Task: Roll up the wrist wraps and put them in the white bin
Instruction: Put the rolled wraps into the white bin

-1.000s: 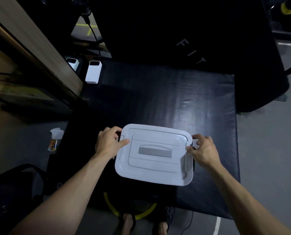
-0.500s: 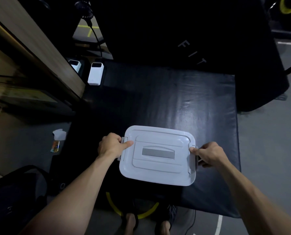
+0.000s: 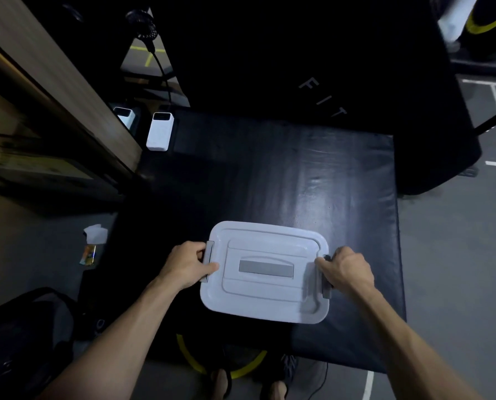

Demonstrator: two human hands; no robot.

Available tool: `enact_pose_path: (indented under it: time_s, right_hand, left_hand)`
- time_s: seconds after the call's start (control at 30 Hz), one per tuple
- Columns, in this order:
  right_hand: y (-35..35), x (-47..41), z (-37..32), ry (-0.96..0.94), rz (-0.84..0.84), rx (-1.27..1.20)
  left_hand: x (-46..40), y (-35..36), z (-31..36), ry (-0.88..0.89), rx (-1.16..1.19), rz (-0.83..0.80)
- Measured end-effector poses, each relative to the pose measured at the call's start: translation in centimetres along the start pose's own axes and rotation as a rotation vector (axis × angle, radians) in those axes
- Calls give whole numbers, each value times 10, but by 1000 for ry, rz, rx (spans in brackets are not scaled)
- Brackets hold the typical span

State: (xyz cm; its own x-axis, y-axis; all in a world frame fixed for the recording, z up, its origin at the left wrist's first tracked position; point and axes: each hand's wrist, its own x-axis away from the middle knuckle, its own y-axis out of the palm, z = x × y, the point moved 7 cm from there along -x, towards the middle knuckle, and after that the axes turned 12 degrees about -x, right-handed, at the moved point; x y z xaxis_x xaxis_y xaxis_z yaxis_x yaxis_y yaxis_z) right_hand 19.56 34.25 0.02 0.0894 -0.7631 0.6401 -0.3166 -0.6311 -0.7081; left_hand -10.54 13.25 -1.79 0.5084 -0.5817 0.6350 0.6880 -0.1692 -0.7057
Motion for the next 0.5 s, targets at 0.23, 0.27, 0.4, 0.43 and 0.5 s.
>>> enact_pose_path:
  time_s: [0.23,0.27,0.4,0.43,0.5]
  right_hand:
    - [10,0,-2,-25,-65,-154]
    - [4,-3,-10,-38,-49,-168]
    - [-13,-22,-55,-94,-42,-177]
    - [-16,-26,-68,-110,-43,-194]
    - [-20,-31,-93,-126,-47,-223]
  left_hand:
    - [-11,2,-15,46,293,-157]
    - [-16,-4,-14,40,321,-137]
    - [-43,-42,-2,17,352,2]
    - [-50,-53,4,28,325,54]
    - [-63,-72,17,55,246,149]
